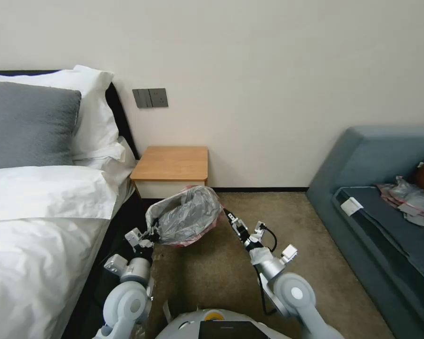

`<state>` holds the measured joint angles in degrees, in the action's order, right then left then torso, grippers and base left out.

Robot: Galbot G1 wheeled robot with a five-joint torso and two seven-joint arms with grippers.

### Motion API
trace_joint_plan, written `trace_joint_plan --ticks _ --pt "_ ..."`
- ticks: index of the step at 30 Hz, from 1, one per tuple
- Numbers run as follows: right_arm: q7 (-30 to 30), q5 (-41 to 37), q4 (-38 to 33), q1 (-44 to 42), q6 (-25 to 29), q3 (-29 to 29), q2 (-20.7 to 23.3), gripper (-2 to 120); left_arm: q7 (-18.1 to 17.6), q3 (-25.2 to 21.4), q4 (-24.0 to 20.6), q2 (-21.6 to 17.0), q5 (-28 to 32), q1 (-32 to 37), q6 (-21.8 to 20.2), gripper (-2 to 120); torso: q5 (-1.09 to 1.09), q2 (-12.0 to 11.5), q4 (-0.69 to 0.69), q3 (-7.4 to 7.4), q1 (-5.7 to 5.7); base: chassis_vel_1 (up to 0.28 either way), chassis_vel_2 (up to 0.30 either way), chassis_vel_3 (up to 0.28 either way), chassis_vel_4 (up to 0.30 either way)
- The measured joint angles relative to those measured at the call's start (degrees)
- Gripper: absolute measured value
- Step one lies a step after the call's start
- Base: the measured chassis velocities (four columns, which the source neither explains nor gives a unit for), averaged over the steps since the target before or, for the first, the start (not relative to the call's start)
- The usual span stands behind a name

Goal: Pick up the garbage bag from the table and place it over the trash can.

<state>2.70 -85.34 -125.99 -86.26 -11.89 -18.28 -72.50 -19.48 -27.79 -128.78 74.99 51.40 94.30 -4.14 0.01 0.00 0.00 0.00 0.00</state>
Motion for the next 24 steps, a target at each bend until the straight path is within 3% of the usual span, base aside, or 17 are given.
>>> trace_joint_plan --ticks 15,24 --pt "0.29 -1.19 3.68 4.64 -0.03 0.33 -1.10 100 -0.21 0.32 -0.04 0.05 1.81 -0.58 -1.27 4 0.00 0.00 -0.01 0.00 0.00 0.000 0.000 0.000 0.000" --pt "0.45 -1.36 4.33 5.76 0.10 0.49 -1.15 69 -0.48 0.59 -0.12 0.37 2.89 -0.98 -1.81 4 -0.01 -0.01 -0.01 0.00 0.00 0.000 0.000 0.000 0.000"
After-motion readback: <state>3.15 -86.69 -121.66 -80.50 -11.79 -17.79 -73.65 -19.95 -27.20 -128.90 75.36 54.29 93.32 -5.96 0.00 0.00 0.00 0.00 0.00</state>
